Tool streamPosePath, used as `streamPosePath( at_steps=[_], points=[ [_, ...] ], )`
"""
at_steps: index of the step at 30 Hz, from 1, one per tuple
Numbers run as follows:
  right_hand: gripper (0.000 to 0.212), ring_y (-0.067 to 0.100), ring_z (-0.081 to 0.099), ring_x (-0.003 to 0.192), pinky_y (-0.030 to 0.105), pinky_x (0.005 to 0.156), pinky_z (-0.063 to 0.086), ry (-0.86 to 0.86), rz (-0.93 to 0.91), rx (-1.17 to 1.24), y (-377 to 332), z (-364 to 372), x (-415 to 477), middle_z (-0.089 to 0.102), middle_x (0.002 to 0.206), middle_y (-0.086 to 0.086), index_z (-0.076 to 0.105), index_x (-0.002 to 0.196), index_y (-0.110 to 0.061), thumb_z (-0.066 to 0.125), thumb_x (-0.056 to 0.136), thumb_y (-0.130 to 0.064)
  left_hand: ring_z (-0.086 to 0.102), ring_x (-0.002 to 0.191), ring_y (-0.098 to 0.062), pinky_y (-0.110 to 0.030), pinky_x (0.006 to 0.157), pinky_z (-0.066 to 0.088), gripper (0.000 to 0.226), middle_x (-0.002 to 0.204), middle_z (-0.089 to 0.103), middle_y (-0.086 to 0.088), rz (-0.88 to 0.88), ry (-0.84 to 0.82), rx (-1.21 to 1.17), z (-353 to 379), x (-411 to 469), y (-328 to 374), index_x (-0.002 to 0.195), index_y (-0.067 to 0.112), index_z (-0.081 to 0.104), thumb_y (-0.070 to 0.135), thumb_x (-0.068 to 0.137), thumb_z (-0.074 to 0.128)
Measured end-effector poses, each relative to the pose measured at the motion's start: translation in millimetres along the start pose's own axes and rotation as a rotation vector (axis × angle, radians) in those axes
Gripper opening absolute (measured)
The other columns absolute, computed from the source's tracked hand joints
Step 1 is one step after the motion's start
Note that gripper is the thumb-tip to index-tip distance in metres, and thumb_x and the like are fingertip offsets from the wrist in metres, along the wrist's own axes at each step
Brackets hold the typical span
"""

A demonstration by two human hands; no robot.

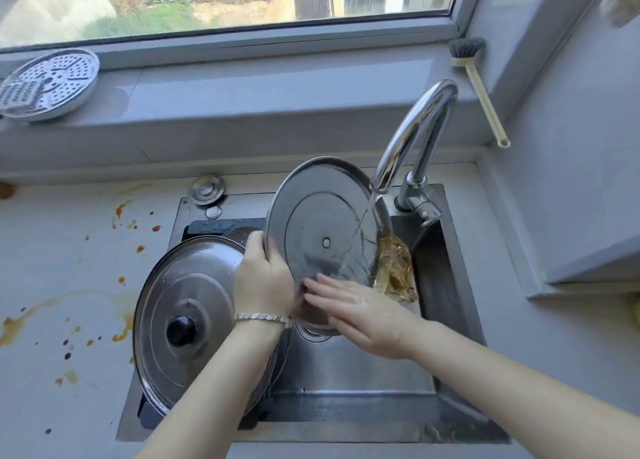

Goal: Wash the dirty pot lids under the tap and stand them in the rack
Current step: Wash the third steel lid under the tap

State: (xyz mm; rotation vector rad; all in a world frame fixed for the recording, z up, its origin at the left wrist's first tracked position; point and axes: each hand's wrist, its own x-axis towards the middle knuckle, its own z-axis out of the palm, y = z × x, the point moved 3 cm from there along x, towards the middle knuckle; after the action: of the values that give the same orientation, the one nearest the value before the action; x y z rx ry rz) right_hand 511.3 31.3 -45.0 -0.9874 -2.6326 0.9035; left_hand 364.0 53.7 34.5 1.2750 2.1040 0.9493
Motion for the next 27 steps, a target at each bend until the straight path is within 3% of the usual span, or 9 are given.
streamPosePath(
  at_steps=[3,5,10,15,18,20,22,27],
  points=[
    [0.05,0.011,0.017,0.142,0.032,0.117,0.018,-0.026,0.226,0.038,22,17,-36,0.038,0.146,-0.006,0.053,0.131,-0.017,0.022,0.098,-0.039,0.053,0.085,-0.041,-0.035,0.065,0.031,0.005,0.09,0.059,-0.025,0.063,-0.101,0.321,-6,11,24,0.086,0.009,0.04,0.007,0.092,0.041],
    [0.036,0.008,0.019,0.142,0.026,0.117,0.013,-0.036,0.38,0.11,29,21,-47,0.042,0.144,-0.007,0.056,0.128,-0.019,0.034,0.1,-0.027,0.055,0.095,-0.041,-0.034,0.069,0.035,0.005,0.102,0.06,-0.026,0.075,-0.213,0.506,0,11,38,0.092,0.006,0.043,0.003,0.087,0.043],
    [0.03,0.007,0.032,0.136,0.012,0.106,0.016,0.208,0.533,0.205,27,7,-43,0.054,0.134,-0.005,0.06,0.123,-0.015,0.042,0.098,-0.019,0.056,0.109,-0.037,-0.033,0.074,0.039,0.027,0.116,0.058,-0.021,0.094,-0.384,0.726,31,-3,49,0.114,-0.002,0.042,0.006,0.088,0.046],
    [0.033,0.014,0.045,0.126,0.023,0.104,0.031,0.108,0.648,0.133,31,2,-41,0.058,0.129,0.0,0.061,0.122,-0.011,0.04,0.097,-0.019,0.056,0.111,-0.035,-0.034,0.083,0.046,0.027,0.117,0.058,-0.017,0.143,-0.368,0.871,37,-8,41,0.113,-0.002,0.038,0.005,0.089,0.046],
    [0.037,0.022,0.048,0.124,0.034,0.103,0.039,0.069,0.796,0.147,34,3,-38,0.056,0.131,0.007,0.057,0.123,-0.007,0.039,0.096,-0.023,0.054,0.11,-0.038,-0.037,0.082,0.042,0.024,0.116,0.057,-0.021,0.069,-0.342,0.764,26,-5,31,0.112,-0.002,0.039,0.004,0.089,0.043],
    [0.047,0.02,0.028,0.139,0.032,0.114,0.022,0.107,0.828,0.246,32,8,-31,0.034,0.149,0.007,0.037,0.14,-0.007,0.035,0.098,-0.03,0.053,0.107,-0.039,-0.035,0.076,0.037,0.019,0.114,0.057,-0.024,-0.003,-0.308,0.588,17,-2,19,0.108,-0.002,0.044,0.01,0.093,0.041],
    [0.059,0.014,0.004,0.145,0.028,0.117,0.004,0.189,0.833,0.328,26,11,-18,0.007,0.158,0.002,0.014,0.149,-0.011,0.031,0.099,-0.038,0.053,0.103,-0.037,-0.032,0.071,0.031,0.031,0.111,0.058,-0.024,-0.074,-0.288,0.399,12,-1,7,0.102,-0.002,0.049,0.025,0.098,0.036],
    [0.066,0.019,-0.011,0.145,0.038,0.117,-0.008,0.344,1.011,0.149,35,4,22,-0.006,0.158,0.006,0.003,0.15,-0.012,0.021,0.097,-0.048,0.05,0.095,-0.035,-0.031,0.069,0.026,0.035,0.092,0.054,-0.018,-0.171,-0.251,0.167,13,-15,-8,0.08,0.006,0.043,0.031,0.1,0.027]
  ],
)
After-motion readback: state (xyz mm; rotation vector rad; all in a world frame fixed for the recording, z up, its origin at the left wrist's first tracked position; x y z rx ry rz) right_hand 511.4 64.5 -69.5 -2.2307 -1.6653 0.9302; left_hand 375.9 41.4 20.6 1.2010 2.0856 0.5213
